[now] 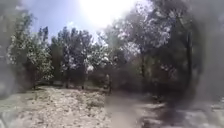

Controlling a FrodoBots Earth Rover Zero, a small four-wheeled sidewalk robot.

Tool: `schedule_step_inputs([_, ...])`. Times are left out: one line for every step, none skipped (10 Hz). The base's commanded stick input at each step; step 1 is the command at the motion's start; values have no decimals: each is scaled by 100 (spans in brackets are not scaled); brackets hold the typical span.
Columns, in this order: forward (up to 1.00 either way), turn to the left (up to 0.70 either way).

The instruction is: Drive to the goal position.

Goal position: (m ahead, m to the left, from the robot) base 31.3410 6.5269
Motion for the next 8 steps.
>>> schedule_step_inputs([70, 0])
schedule_step_inputs([70, 0])
schedule_step_inputs([70, 14])
schedule_step_inputs([70, 30])
schedule_step_inputs([70, 35])
schedule_step_inputs([70, 35])
schedule_step_inputs([70, 35])
schedule_step_inputs([70, 35])
